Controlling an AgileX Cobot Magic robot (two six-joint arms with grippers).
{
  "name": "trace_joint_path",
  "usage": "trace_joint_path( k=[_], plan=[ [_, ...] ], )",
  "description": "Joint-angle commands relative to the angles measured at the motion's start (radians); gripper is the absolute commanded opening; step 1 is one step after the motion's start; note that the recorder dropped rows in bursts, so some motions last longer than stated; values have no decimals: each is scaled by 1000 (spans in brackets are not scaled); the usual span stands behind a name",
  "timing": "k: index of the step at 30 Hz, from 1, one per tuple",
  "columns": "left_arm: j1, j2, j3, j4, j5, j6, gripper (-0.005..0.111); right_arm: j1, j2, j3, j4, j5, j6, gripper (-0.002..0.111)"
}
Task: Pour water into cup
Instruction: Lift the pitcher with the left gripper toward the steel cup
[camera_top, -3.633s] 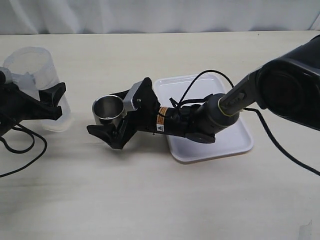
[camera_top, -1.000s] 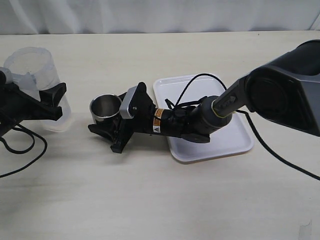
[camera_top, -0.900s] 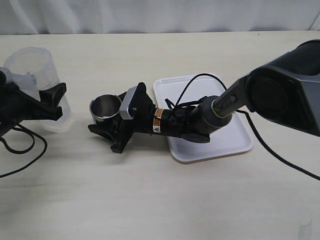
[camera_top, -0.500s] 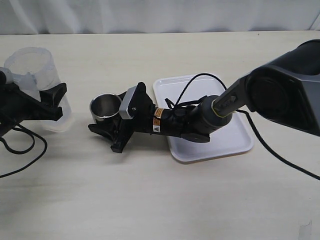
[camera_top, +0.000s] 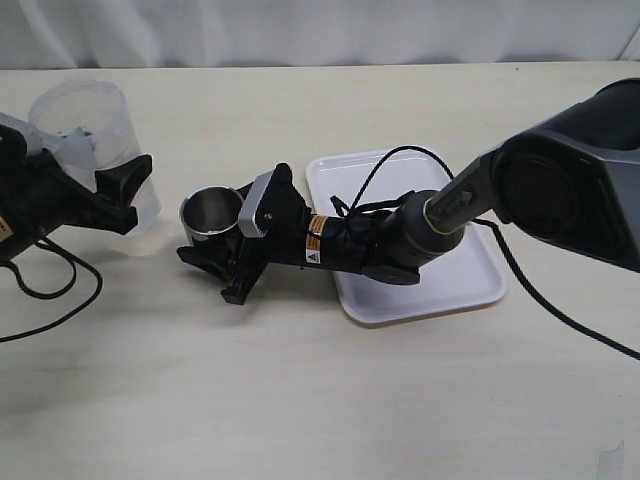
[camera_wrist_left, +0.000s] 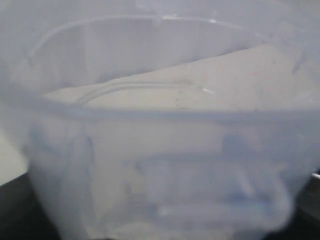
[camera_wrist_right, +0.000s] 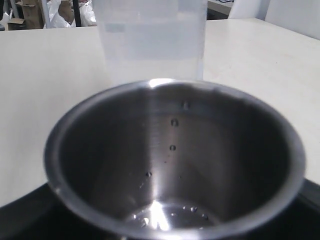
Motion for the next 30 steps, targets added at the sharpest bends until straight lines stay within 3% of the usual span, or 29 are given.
trace_joint_path(
  k=[1,19,30],
  plan=[
    [1,-3,-49,20,-29,-9,0,-3,0,0,-4,46,-17,54],
    [1,-3,-179,115,117,28,0,-3,0,0,-4,46,-17,54],
    [-1,-3,-196,187,120,109,0,-3,0,0,-4,46,-17,54]
  ],
)
